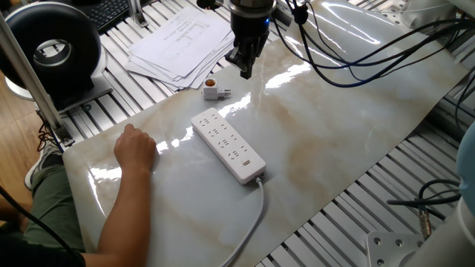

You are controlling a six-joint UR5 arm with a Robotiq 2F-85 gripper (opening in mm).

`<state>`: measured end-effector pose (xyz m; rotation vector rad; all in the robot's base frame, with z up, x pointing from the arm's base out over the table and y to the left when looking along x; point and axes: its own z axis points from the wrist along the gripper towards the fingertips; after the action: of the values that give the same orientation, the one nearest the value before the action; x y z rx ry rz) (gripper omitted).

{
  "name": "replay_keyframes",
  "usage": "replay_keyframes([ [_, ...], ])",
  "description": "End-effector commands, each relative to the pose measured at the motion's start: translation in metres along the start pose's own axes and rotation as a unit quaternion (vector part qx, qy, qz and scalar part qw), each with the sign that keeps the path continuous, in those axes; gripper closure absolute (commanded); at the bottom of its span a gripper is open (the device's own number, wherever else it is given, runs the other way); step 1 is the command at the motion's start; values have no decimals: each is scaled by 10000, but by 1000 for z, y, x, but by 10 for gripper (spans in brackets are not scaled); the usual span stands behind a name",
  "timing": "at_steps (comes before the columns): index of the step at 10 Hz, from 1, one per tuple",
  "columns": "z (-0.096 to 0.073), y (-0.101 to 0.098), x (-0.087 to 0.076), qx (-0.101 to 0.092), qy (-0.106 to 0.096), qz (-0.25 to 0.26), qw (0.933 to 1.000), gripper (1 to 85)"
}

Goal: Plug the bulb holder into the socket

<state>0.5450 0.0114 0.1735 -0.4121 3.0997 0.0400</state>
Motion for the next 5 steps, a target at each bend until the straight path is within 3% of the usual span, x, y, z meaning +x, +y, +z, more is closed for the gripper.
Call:
replay_keyframes([
  [1,3,-1,-1,-11,-59,-208,9998,843],
  [5,7,-3,-2,11,-99,-377,9992,843],
])
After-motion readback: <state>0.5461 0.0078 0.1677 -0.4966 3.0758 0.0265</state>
